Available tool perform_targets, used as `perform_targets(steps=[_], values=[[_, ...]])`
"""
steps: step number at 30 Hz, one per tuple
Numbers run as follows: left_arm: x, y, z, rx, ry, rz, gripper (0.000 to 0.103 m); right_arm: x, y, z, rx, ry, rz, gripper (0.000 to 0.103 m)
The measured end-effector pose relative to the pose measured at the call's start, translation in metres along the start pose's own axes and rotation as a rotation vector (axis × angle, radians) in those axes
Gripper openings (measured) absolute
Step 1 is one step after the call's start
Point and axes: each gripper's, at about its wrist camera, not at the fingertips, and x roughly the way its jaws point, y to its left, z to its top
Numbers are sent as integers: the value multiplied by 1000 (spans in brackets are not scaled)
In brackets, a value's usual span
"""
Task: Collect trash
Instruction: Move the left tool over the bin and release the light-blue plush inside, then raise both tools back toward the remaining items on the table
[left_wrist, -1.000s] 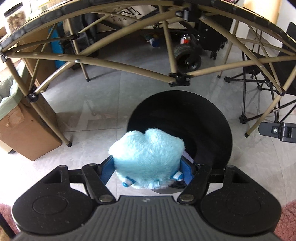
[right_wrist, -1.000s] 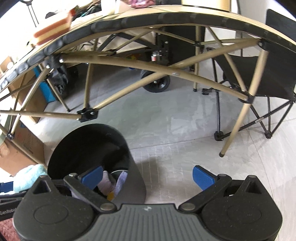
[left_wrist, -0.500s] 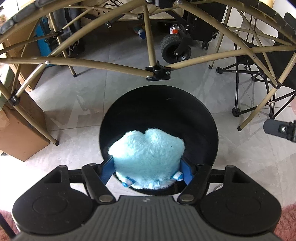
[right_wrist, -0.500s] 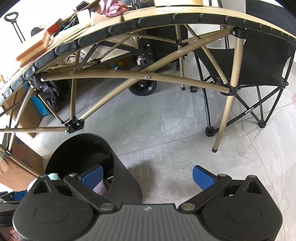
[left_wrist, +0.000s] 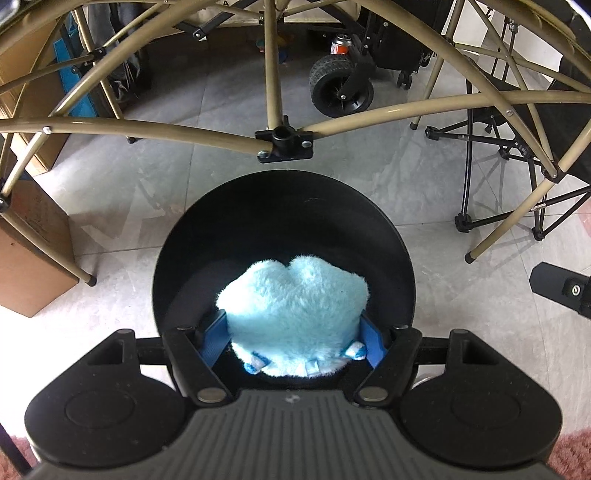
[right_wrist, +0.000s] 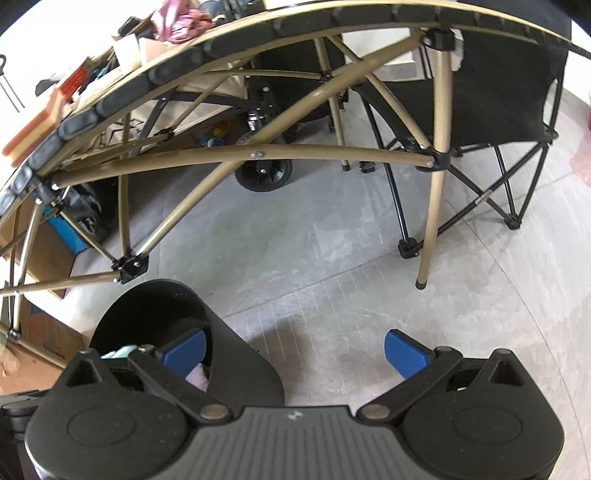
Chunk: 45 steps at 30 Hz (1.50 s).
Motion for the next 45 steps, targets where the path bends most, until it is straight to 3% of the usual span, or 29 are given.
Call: perform_targets(steps=[8, 12, 17, 34, 45], values=[[9, -5, 5, -8, 17, -8, 73, 4, -4, 1, 14, 6, -13, 103], [10, -5, 6, -13, 28, -9, 78, 4, -4, 2, 15, 6, -8, 103], [9, -4, 5, -32, 24, -16, 103, 2, -3, 1, 15, 3, -6, 103], [9, 0, 4, -28, 24, 4, 103, 1, -3, 1, 19, 3, -1, 103], [-6, 4, 3, -14, -30, 9, 103, -3, 1, 1, 21, -7, 10, 103]])
